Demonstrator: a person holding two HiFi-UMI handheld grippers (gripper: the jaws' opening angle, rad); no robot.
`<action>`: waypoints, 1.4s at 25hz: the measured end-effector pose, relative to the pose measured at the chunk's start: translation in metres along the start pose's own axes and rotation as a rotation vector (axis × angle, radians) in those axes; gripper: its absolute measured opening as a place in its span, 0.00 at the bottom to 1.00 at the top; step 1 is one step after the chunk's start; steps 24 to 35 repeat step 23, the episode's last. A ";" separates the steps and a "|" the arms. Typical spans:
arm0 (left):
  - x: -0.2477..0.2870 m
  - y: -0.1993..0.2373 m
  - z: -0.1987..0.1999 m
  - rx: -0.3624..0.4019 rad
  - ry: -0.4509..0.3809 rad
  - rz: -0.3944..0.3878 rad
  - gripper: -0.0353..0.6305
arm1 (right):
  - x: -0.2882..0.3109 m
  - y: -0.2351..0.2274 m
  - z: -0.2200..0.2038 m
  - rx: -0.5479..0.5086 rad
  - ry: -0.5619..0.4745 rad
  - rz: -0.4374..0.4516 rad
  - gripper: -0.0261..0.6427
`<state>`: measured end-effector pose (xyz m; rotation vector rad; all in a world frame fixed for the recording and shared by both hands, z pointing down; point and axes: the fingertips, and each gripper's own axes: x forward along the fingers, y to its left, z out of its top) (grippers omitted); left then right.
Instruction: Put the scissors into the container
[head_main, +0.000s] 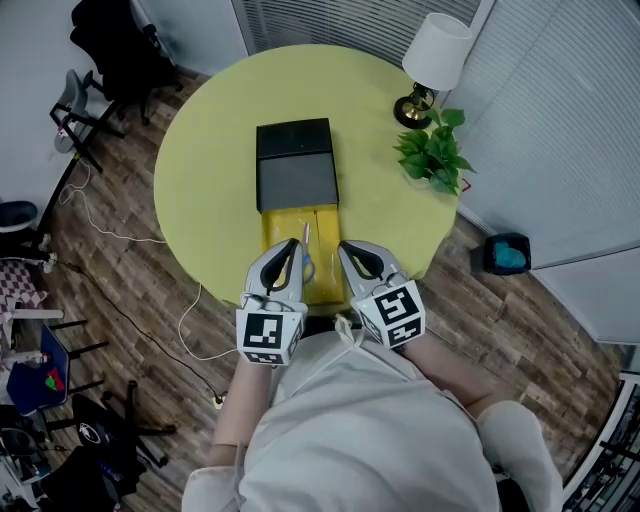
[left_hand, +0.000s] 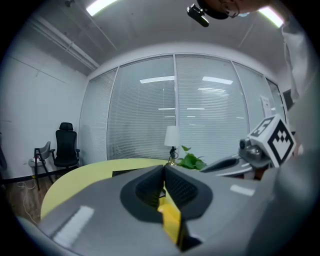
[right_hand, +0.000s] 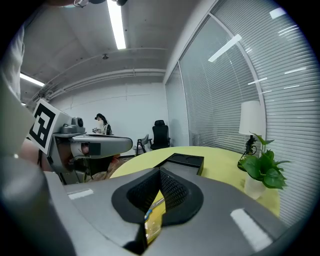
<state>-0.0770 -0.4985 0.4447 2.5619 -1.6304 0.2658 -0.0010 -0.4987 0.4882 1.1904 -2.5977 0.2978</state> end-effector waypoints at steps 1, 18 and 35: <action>-0.001 -0.001 0.000 0.001 -0.001 0.000 0.06 | -0.001 0.000 0.000 -0.001 0.001 -0.001 0.04; -0.008 -0.011 -0.004 -0.014 0.008 0.013 0.06 | -0.010 0.009 -0.006 -0.014 0.011 0.014 0.04; -0.009 -0.016 -0.004 -0.004 0.009 0.024 0.06 | -0.014 0.006 -0.008 -0.013 0.012 0.019 0.04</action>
